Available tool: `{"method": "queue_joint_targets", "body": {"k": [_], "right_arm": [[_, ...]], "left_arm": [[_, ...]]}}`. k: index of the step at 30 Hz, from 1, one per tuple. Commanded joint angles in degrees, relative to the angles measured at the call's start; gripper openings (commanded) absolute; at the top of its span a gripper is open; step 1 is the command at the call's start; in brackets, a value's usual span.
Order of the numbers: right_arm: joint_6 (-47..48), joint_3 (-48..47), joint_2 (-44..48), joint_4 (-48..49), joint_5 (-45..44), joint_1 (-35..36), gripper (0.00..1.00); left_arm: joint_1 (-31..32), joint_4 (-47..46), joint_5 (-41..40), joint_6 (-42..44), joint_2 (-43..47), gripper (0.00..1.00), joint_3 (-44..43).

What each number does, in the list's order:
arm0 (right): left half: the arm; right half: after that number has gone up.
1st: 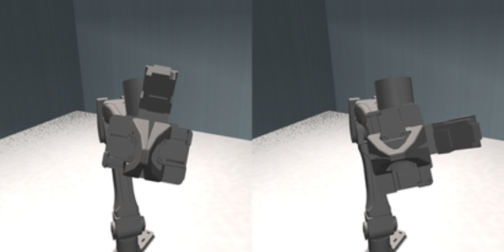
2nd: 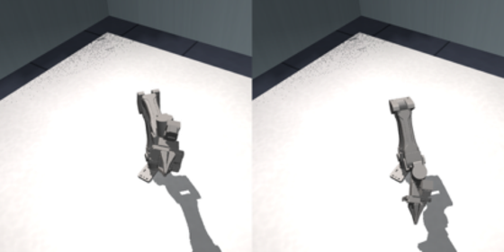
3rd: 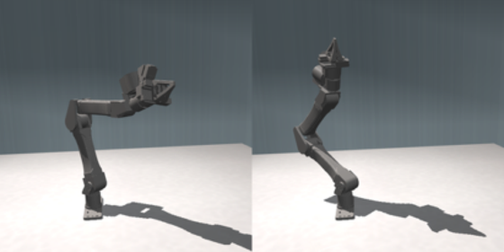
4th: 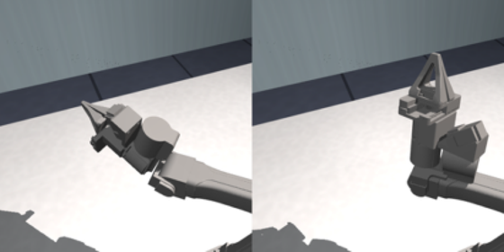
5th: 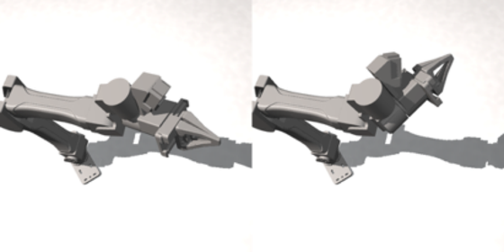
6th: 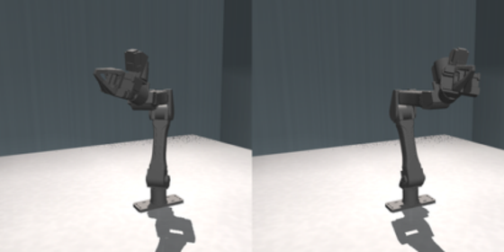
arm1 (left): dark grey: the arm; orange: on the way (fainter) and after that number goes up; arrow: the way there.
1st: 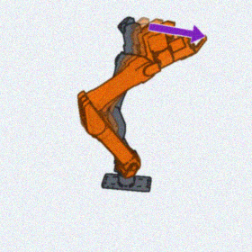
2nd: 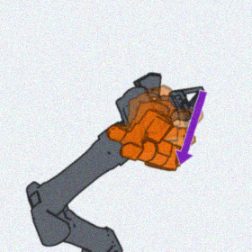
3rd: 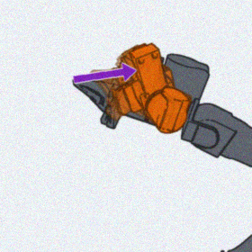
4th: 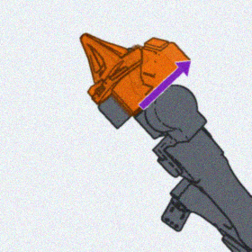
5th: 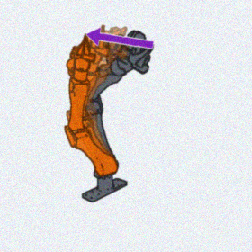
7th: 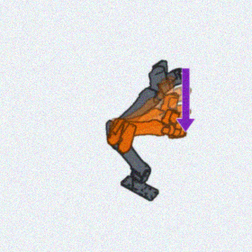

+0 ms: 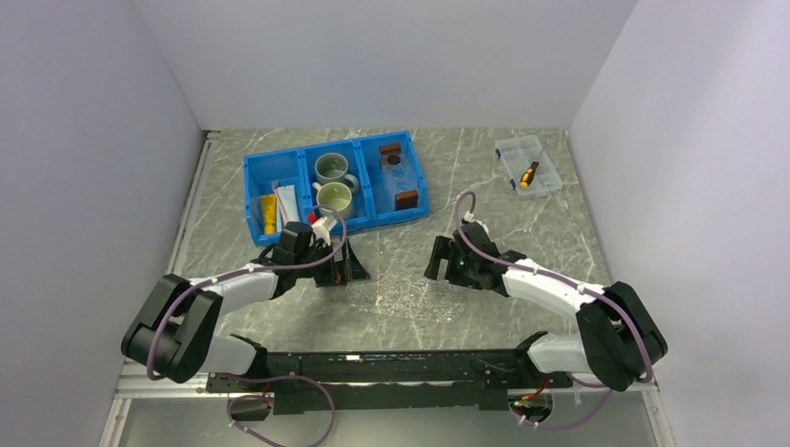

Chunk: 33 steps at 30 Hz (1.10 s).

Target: Prepare toiletry sets of a toothbrush and toothpaste on the tray

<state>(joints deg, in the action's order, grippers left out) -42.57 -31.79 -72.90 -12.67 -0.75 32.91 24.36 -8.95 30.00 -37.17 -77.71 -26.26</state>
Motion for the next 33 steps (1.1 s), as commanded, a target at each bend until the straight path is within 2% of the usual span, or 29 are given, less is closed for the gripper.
{"method": "queue_joint_targets", "body": {"k": [1,8,15,20,25,33], "right_arm": [[-1.09,0.85,-2.81,-1.83,2.35,1.01,1.0],[-0.59,0.34,-1.5,-4.83,-1.24,1.18,1.0],[-2.76,3.59,7.42,-13.41,-7.23,1.17,1.0],[-5.79,8.65,14.62,-14.04,-0.78,1.46,1.0],[-8.93,10.91,20.74,-16.41,0.49,2.87,1.0],[-12.04,13.21,23.5,-17.42,4.25,5.14,1.0]], "left_arm": [[0.79,3.67,-1.39,0.73,2.42,0.99,2.18],[0.84,7.69,-3.49,1.44,8.58,0.99,3.97],[0.84,9.59,-4.86,1.93,13.02,0.99,4.54],[0.84,10.66,-5.17,2.84,11.96,0.99,1.9],[0.79,9.43,-5.08,3.23,8.49,0.99,-1.14],[0.87,7.32,-5.15,3.51,2.91,0.99,-4.64]]}}
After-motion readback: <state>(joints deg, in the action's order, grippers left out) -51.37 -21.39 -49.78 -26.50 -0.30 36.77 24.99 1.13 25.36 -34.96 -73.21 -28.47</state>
